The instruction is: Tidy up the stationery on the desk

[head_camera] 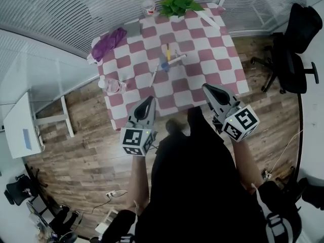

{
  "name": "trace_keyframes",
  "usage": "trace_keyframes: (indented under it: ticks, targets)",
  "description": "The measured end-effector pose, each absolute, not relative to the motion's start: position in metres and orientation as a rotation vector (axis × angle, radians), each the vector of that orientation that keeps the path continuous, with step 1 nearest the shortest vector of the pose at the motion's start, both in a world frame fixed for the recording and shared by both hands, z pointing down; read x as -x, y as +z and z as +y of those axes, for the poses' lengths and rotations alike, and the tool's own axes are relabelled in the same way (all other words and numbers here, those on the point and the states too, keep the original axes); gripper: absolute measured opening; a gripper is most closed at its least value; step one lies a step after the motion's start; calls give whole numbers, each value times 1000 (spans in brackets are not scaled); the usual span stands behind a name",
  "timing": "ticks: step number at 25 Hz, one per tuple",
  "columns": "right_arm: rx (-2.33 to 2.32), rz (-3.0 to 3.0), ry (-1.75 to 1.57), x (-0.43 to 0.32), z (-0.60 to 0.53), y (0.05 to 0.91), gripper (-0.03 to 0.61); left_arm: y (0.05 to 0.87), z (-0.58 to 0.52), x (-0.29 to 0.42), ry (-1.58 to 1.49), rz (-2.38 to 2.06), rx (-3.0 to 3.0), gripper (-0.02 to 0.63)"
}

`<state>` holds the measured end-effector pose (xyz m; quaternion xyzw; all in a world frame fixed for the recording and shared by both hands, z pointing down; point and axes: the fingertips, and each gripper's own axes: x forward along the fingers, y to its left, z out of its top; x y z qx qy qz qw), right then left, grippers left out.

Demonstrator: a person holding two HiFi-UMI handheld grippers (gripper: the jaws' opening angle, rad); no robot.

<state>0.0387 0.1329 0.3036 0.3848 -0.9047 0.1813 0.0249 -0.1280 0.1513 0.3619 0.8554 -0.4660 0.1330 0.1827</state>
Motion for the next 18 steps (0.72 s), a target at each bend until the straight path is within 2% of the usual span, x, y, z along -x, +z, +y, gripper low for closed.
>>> trace_keyframes:
  ticks: [18]
  targets:
    - [-745,-2887,697,-57,33,330,21,435,73,100,583,-1451,-2102,36]
